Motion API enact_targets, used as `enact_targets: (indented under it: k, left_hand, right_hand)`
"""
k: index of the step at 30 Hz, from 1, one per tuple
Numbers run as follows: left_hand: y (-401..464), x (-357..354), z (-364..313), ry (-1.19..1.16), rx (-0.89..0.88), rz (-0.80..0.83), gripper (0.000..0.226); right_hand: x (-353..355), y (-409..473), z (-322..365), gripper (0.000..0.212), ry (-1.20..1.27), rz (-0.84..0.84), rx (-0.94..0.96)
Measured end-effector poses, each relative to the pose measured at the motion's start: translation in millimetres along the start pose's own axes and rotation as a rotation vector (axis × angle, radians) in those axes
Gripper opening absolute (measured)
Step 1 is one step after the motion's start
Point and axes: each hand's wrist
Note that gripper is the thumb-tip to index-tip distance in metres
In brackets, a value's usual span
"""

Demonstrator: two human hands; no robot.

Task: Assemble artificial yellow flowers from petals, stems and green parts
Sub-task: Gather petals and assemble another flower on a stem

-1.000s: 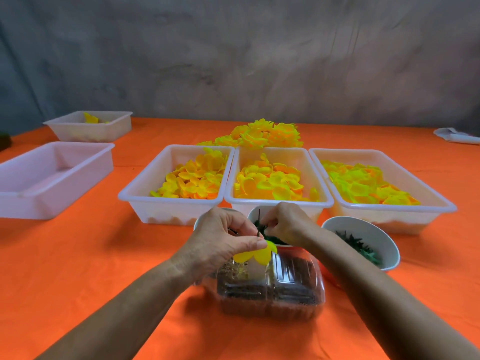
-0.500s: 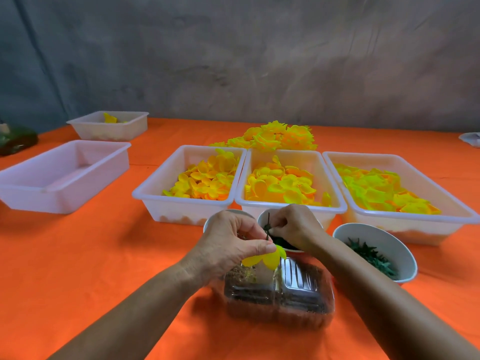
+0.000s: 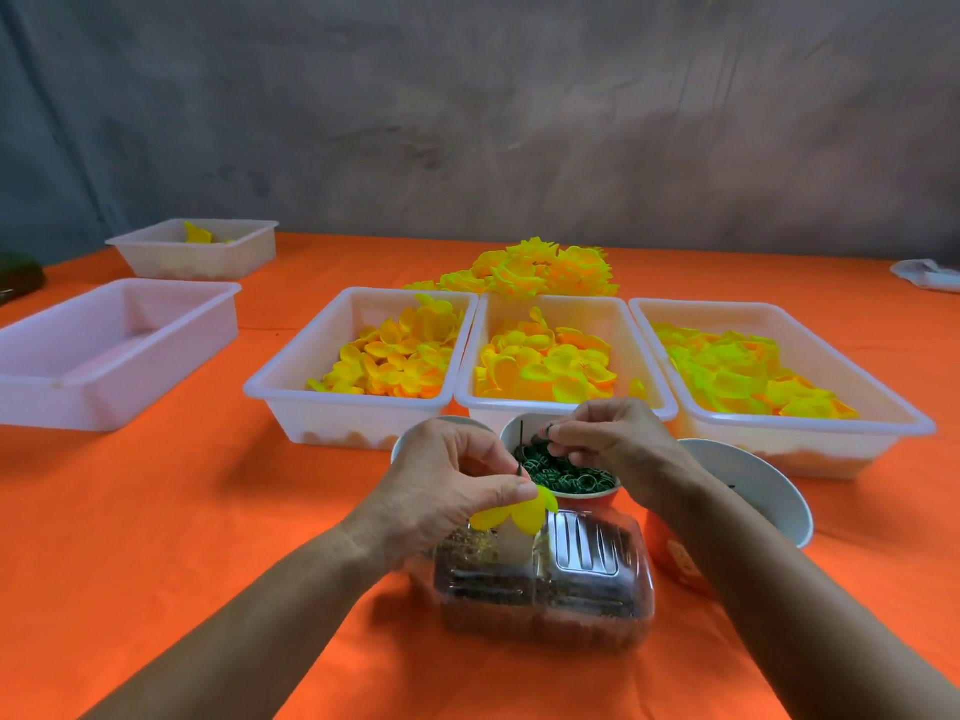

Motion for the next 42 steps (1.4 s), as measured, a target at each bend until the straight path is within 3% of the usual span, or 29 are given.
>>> enact_targets:
  k: [4,7,13,22,25,30,36,42]
  left_hand:
    - [0.0,-0.5,-0.3,-0.009,0.008,0.013,0.016]
    - [0.2,-1.5,-0.9,-0.022,0.021,0.002,0.014]
    - [-0.9,-0.4,-0.8,-0.007,0.018,0.006,0.018]
    - [-3.6,-1.6,-0.6,0.002,0.017,-0.05,0.029]
    - [-4.9,-1.6,-0.6,-0.007,0.026,-0.023,0.022]
    - [-8.5,-1.4,-5.4,-0.067,0.002,-0.099,0.041]
    - [-11.4,1.5,-15.7,-0.255,-0.052,-0.129,0.019]
    - [-12.6,0.1,-19.1,-0.352,-0.036,-0.127,0.012]
  right_hand:
    - [5.2,-12.9,1.0,0.012,0.275,0.035,0.02]
    - [7.4,-20.0,1.9,0.032,0.367,0.059,0.06]
    - [1.3,-35.9,5.5,0.016,0.505,0.09,0.06]
    - [-7.4,-57.6,23.3,0.018,0.524,0.108,0.187]
    - [-9.8,-62.2,27.5,0.019,0.476,0.11,0.237]
    - [-12.9,-64.8,29.9,0.02,0.41,0.076,0.272]
    - [-16.9,-67.9,32.7,0.021,0.416,0.088,0.312]
    - [-22.9,-70.6,35.7,0.019,0.392,0.078,0.32]
Point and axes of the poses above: each hand's wrist, its own y-axis towards the middle knuckle, its own x-axis out of the back of the hand, z = x × y, and after that the axes turned 11 degrees about -z, right-handed
